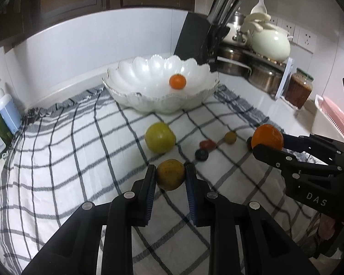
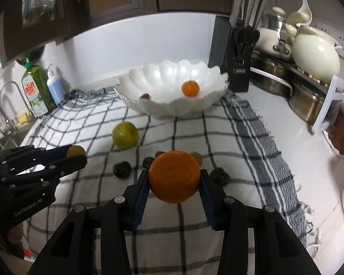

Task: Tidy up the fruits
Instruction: 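Lift and carry the yellow fruit and orange in both tools over the bowl, then open the left tool to drop the yellow fruit while the right tool drops the orange, then raise both open tools away from the bowl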

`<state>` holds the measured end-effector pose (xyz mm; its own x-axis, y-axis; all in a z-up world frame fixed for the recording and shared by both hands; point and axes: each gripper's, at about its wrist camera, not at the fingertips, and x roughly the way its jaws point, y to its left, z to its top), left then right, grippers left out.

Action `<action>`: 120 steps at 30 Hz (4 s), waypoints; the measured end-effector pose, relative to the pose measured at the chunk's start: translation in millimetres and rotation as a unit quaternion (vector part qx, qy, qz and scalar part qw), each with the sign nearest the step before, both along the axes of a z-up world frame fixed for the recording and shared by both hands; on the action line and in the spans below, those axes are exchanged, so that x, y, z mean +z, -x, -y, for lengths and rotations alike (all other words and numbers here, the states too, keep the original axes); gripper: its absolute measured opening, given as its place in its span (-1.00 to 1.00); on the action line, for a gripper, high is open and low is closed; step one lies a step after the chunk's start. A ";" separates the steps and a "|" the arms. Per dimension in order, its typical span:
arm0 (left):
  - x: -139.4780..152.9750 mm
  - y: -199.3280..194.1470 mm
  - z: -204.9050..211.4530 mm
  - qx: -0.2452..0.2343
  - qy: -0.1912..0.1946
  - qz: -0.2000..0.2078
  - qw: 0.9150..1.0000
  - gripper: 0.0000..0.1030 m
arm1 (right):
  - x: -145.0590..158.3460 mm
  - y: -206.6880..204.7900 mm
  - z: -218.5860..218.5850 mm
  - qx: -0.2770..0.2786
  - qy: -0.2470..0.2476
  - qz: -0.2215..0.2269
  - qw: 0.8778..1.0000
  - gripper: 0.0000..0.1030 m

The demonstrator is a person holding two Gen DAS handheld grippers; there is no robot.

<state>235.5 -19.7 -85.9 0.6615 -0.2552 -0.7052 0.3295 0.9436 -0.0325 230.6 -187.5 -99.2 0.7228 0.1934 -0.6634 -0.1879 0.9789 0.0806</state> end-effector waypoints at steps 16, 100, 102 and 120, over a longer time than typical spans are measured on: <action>47.4 -19.5 -6.9 -0.002 0.031 0.059 0.998 -0.50 | 45.3 -11.2 -4.1 -0.008 -0.008 0.075 0.997 -0.15; 4.4 -339.0 31.8 0.021 -0.038 -0.094 0.995 -0.31 | -5.1 -355.7 -5.3 0.002 0.019 -0.102 0.995 -0.10; 5.1 -339.0 31.6 0.025 -0.040 -0.090 0.995 -0.17 | -2.8 -353.0 -5.1 -0.002 0.023 -0.097 0.995 0.04; 51.6 -291.5 11.2 0.051 -0.029 -0.030 0.998 -0.09 | 46.8 -294.7 2.0 -0.019 0.016 -0.024 0.999 0.06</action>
